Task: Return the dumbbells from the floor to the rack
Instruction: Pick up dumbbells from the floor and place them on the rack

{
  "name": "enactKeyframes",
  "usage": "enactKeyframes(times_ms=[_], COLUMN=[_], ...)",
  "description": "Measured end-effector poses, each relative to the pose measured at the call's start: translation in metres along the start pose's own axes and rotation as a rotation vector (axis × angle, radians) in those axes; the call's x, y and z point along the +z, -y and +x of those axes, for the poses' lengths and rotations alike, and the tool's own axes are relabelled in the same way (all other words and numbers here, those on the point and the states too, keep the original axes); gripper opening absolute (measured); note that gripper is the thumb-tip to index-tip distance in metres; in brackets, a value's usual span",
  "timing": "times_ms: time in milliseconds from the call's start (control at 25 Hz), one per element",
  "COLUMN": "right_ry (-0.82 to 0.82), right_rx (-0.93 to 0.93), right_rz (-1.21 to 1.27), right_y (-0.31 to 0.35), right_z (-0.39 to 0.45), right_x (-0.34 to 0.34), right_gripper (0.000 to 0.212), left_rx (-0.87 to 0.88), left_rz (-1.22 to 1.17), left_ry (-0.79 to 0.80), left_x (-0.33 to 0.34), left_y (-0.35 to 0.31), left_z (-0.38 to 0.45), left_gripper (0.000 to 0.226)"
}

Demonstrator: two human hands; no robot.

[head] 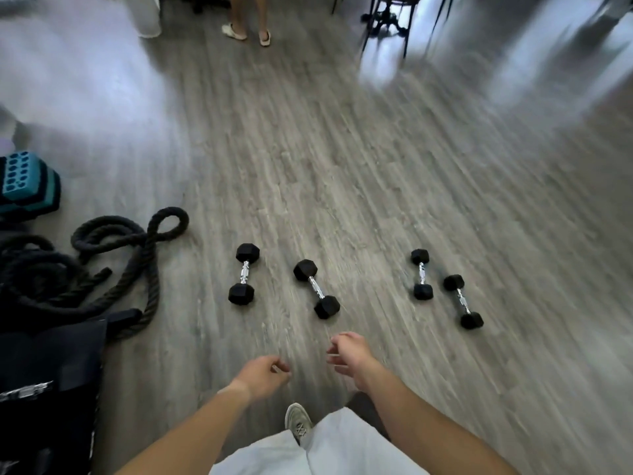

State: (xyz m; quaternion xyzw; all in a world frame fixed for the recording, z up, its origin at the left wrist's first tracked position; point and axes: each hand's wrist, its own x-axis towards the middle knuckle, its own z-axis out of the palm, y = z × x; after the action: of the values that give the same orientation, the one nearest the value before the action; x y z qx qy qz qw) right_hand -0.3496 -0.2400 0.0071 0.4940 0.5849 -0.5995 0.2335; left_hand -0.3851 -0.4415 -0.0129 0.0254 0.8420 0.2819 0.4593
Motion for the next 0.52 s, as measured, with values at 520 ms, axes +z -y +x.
enactKeyframes(times_ms=[520], right_ry=[0.223], right_rx=[0.064], right_rz=[-0.316], right_y=[0.180], right_z=[0.195], right_x=[-0.042], right_gripper=[0.022], left_rx=[-0.265], left_rz=[-0.285], left_ry=[-0.125], left_x=[-0.041], left_y=[-0.135], left_z=[0.169], left_gripper=[0.005])
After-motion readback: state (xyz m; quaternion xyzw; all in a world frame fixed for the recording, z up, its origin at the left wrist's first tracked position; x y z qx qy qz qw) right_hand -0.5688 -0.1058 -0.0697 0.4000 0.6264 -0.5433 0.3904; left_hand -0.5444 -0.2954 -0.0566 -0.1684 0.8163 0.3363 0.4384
